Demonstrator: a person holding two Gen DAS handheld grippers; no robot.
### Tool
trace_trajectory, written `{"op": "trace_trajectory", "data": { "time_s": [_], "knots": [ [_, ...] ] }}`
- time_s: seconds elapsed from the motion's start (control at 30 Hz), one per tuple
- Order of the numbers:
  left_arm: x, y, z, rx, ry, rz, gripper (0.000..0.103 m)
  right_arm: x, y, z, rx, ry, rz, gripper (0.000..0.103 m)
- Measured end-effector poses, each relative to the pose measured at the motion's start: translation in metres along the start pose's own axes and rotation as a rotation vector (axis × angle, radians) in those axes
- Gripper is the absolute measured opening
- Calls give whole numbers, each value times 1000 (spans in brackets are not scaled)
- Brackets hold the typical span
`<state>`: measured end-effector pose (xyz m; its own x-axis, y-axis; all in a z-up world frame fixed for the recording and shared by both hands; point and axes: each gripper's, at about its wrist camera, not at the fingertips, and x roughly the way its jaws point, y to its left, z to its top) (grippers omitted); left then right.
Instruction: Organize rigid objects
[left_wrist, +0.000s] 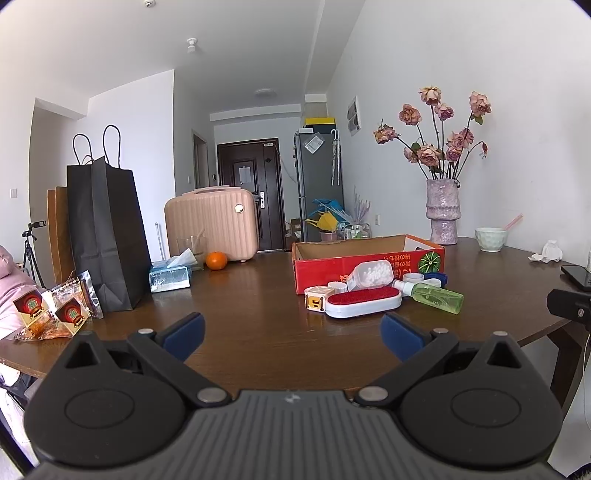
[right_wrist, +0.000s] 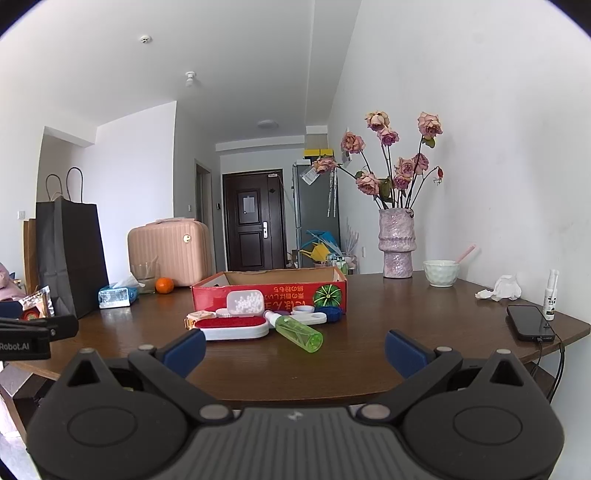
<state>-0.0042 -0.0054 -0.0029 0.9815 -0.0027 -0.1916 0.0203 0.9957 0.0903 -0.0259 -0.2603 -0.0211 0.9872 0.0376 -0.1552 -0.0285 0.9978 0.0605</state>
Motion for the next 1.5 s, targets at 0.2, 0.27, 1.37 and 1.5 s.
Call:
{"op": "trace_trajectory", "data": {
  "time_s": [0.2,0.27,1.37,1.5],
  "knots": [
    [0,0,0,2,3,-3,103,1,1,0,-1,-1,0,103],
    [0,0,1,2,4,-4,103,1,1,-1,-2,2,1,103],
    [4,-5,-3,11,25,-6,103,2,3,-3,-10,13,3,103],
    [12,-8,1,23,12,11,103,4,0,-3,-8,16,-8,103]
  ]
}}
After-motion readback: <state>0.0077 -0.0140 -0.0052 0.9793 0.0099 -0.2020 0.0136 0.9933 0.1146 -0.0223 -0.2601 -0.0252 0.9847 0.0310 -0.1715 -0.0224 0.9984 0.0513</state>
